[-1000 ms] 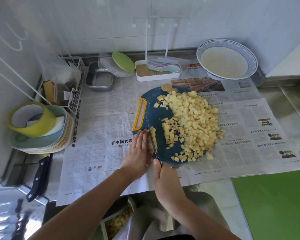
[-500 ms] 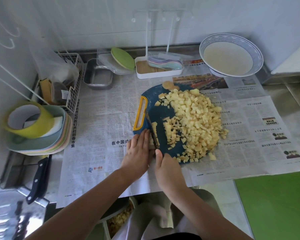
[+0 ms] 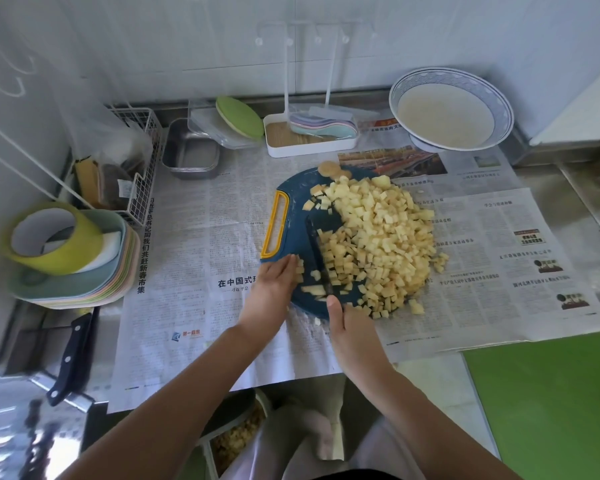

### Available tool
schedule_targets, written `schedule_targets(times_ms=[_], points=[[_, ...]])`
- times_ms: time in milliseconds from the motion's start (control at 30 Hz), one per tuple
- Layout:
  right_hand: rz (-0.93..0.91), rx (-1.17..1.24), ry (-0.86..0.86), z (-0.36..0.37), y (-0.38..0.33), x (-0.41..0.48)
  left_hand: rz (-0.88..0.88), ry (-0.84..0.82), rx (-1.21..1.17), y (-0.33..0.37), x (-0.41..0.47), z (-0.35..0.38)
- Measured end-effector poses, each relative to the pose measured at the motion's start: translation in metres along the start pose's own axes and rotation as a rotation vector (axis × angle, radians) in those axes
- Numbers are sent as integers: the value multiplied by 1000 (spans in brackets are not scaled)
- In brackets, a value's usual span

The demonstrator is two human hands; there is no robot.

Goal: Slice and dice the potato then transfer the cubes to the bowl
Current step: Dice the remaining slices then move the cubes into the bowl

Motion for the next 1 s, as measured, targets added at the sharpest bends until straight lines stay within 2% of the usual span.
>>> schedule_targets(times_ms=[100, 233, 433, 567, 733, 800, 933, 1000], points=[[-22, 11, -22, 11, -5, -5, 86, 16, -112, -4, 8, -13], [-9, 55, -26, 10, -5, -2, 54, 61, -182, -9, 8, -15], [-20, -137, 14, 4, -5, 7, 11, 96, -290, 8, 10, -7], [-62, -303, 52, 9, -11, 4, -33, 178, -118, 8, -5, 3], [-63, -398, 57, 13, -21, 8, -141, 224, -203, 11, -11, 13], [-53, -312, 71, 13, -23, 15, -127, 224, -211, 13, -11, 12], [4, 105, 25, 4, -7, 26, -136, 206, -230, 14, -10, 10], [13, 161, 11, -1, 0, 26, -147, 202, -239, 15, -9, 11]])
Point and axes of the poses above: each hand's wrist, its own x-axis towards the middle knuckle, its own z-axis out of the palm, y = z × x, the point moved 3 cm from there along x, towards the middle knuckle, and after that the axes turned 3 degrees about -y, right-handed, at the moved point
